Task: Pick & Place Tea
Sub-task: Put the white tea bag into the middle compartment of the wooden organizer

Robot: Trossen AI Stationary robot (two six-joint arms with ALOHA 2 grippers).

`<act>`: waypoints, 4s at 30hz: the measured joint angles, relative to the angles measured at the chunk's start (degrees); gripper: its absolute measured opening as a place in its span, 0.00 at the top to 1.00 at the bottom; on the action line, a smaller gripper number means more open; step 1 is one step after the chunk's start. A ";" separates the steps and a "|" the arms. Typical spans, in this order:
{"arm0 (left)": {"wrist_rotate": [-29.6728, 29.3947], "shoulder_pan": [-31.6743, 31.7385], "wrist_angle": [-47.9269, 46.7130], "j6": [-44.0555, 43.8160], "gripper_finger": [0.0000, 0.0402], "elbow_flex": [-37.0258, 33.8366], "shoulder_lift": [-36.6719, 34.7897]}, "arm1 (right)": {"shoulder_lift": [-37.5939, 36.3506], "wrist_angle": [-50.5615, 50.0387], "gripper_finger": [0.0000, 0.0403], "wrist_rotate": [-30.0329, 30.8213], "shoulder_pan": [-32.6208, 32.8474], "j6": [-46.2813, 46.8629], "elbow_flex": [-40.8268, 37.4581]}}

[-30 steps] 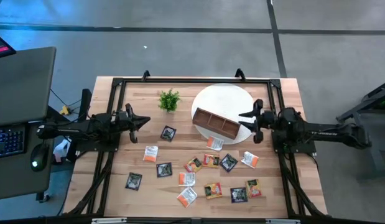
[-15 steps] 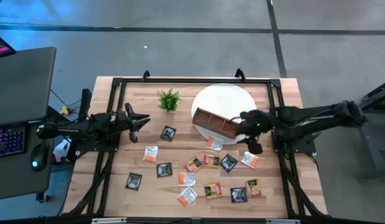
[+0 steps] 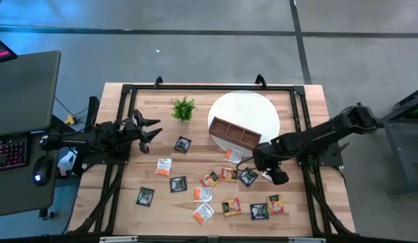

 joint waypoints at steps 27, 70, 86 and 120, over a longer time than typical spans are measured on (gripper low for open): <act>-0.51 0.00 -0.11 -0.19 0.56 0.00 0.00 | -0.36 7.24 0.97 8.85 -0.32 13.33 -0.22; -3.81 0.02 -0.09 -3.20 0.56 0.00 -0.02 | 5.78 33.05 1.00 40.90 -23.66 20.81 0.01; -3.85 0.02 -0.22 -3.20 0.57 0.00 -0.02 | 8.01 38.99 1.00 37.44 -23.99 19.73 0.02; -3.46 0.02 -0.61 -5.15 0.57 0.02 -0.02 | 7.51 24.22 0.69 11.20 -7.51 57.80 6.67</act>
